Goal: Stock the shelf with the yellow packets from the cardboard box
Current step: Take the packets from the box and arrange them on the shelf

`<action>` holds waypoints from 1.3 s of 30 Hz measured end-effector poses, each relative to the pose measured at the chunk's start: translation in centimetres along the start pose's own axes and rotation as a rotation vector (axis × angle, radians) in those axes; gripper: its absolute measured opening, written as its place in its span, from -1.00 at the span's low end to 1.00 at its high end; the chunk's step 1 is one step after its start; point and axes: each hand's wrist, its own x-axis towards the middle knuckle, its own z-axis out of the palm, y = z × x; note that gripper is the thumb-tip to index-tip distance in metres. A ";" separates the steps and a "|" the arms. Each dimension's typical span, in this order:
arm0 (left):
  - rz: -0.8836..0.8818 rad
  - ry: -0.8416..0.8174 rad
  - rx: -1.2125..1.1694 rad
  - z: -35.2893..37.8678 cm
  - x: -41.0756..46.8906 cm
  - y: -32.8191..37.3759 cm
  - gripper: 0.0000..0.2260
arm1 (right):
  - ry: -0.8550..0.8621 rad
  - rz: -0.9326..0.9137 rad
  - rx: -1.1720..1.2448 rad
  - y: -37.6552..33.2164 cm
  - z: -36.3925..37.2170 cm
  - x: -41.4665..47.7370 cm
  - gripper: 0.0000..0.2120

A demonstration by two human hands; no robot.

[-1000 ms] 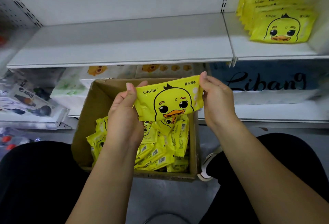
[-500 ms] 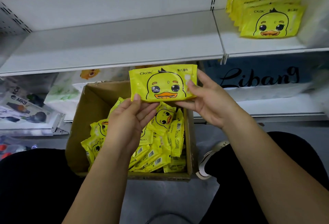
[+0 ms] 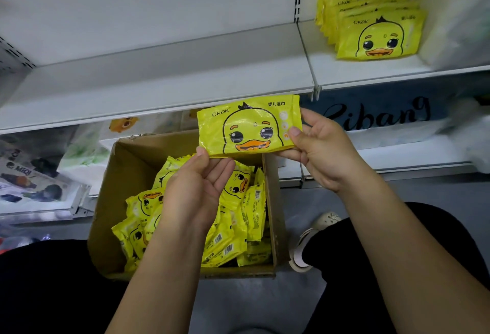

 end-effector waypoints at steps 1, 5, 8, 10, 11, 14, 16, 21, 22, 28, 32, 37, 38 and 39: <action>-0.002 -0.016 0.017 0.1 0.1 0.0 -0.75 | 0.002 -0.001 -0.008 -0.1 -0.3 0.0 -0.62; 0.002 -0.158 0.201 1.8 0.5 0.9 -0.72 | 0.003 -0.025 -0.031 -0.6 -1.9 0.3 -0.65; 0.054 -0.276 0.551 4.0 0.7 1.4 -0.63 | 0.011 -0.055 -0.049 -1.3 -3.1 0.5 -0.65; 0.102 -0.295 0.732 5.5 1.1 1.1 -0.63 | 0.012 -0.065 -0.070 -1.8 -3.7 0.6 -0.66; 0.130 -0.296 0.772 6.3 1.3 0.9 -0.66 | 0.029 -0.075 -0.105 -2.0 -4.1 0.6 -0.67; 0.208 -0.297 0.804 8.8 2.4 -0.1 -0.77 | 0.194 -0.121 -0.275 -2.6 -5.8 1.1 -0.73; 0.251 -0.306 0.790 10.7 3.3 -0.8 -0.77 | 0.368 -0.141 -0.367 -2.9 -7.4 1.5 -0.79; 0.389 -0.377 0.794 16.6 6.5 -2.9 -0.77 | 0.705 -0.199 -0.685 -3.9 -11.5 2.6 -0.63; 0.412 -0.400 0.805 18.0 7.1 -3.4 -0.76 | 0.744 -0.190 -0.753 -3.9 -12.2 2.9 -0.60; 0.461 -0.545 0.831 25.2 11.1 -7.4 -0.80 | 0.779 -0.102 -0.820 -4.7 -15.2 4.9 -0.41; 0.478 -0.568 0.804 27.7 13.0 -10.6 -0.74 | 0.794 -0.049 -0.782 -5.2 -16.5 5.9 -0.39; 0.777 -0.487 1.159 29.3 15.9 -12.6 -0.61 | 0.808 -0.007 -0.781 -5.2 -17.1 7.0 -0.45; 0.845 -0.422 1.289 29.6 16.3 -12.8 -0.52 | 0.817 -0.001 -0.793 -5.2 -17.1 7.2 -0.46; 0.875 -0.352 1.378 29.9 16.3 -12.9 -0.47 | 0.825 0.003 -0.806 -5.1 -17.1 7.4 -0.46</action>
